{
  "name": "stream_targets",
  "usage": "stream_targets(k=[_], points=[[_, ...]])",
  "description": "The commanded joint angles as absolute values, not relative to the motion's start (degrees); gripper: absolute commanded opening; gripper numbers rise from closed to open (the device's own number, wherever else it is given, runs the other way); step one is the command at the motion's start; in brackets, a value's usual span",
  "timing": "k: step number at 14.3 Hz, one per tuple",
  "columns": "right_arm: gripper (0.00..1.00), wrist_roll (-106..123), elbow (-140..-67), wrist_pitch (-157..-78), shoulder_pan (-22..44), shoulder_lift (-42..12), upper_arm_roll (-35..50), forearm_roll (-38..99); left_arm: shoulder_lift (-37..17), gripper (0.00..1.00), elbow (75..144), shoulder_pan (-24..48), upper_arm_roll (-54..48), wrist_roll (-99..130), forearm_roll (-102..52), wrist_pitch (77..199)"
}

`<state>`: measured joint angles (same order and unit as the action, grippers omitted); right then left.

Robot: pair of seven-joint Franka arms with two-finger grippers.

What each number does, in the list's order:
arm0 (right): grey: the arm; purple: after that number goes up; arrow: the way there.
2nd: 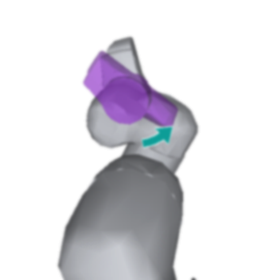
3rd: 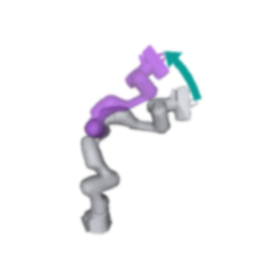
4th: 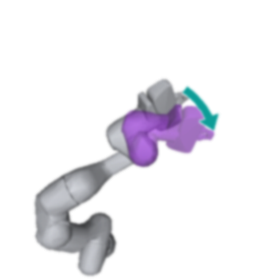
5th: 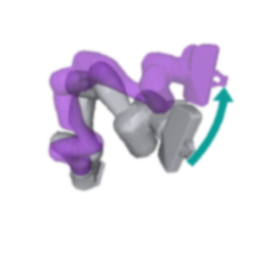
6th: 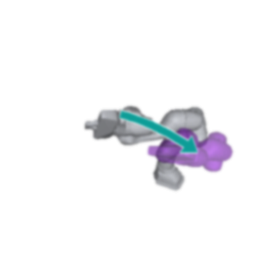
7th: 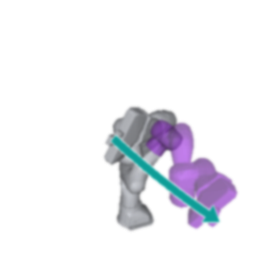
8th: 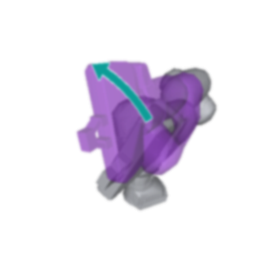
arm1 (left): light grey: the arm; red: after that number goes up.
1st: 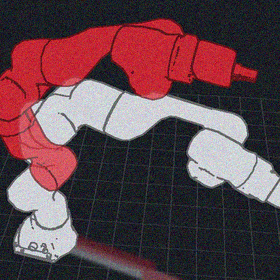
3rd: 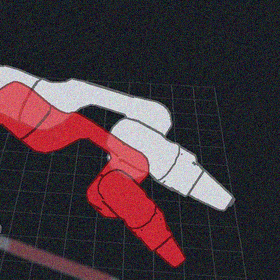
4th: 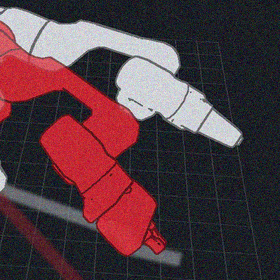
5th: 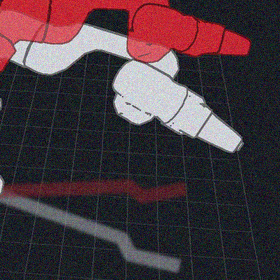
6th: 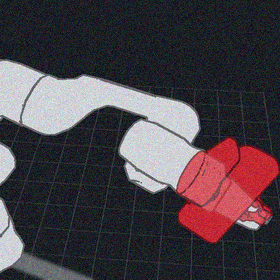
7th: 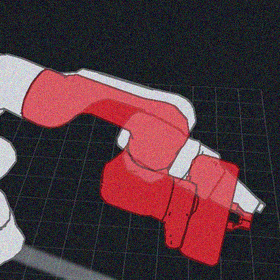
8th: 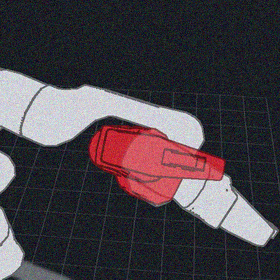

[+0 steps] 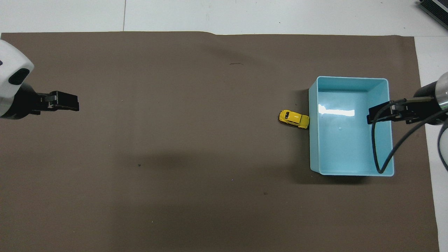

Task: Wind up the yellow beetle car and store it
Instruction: 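Move the right gripper to the car beside the bin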

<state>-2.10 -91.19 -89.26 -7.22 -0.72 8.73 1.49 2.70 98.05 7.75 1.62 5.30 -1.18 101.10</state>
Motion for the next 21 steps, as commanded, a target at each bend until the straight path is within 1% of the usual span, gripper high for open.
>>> stream_targets(k=[1, 2, 4, 5, 8, 15, 21], points=[[1.0, -5.5, -91.1, -89.8, -7.4, -0.9, 9.7, 2.3, 3.9, 1.0, 93.6, 7.0, 1.1, 0.1, -0.6, 94.2], [1.0, -8.5, -91.1, -89.8, -6.8, -0.9, 9.9, 2.3, 4.0, 1.0, 92.1, 7.0, 1.1, -1.8, -0.6, 91.6], [1.0, -13.9, -91.0, -89.8, -6.0, -0.9, 10.0, 2.3, 6.0, 1.0, 92.7, 6.6, 1.1, -3.8, -0.6, 89.2], [1.0, -16.8, -90.9, -89.8, -5.2, -0.9, 10.0, 2.3, 6.1, 1.0, 93.0, 5.6, 1.1, -4.6, -0.5, 88.7], [1.0, -24.4, -90.8, -89.7, -3.5, -0.9, 10.0, 2.3, 6.9, 1.0, 93.0, 4.2, 1.1, -8.9, -0.5, 88.0], [1.0, -42.0, -90.7, -89.3, 0.5, -0.6, 10.1, 2.8, 6.9, 1.0, 92.1, 4.8, 0.9, -7.9, -0.9, 88.5], [1.0, -55.5, -90.7, -89.5, 1.3, -0.3, 10.9, 3.9, 7.7, 1.0, 92.9, 5.4, 0.7, -7.8, -1.0, 88.2]])
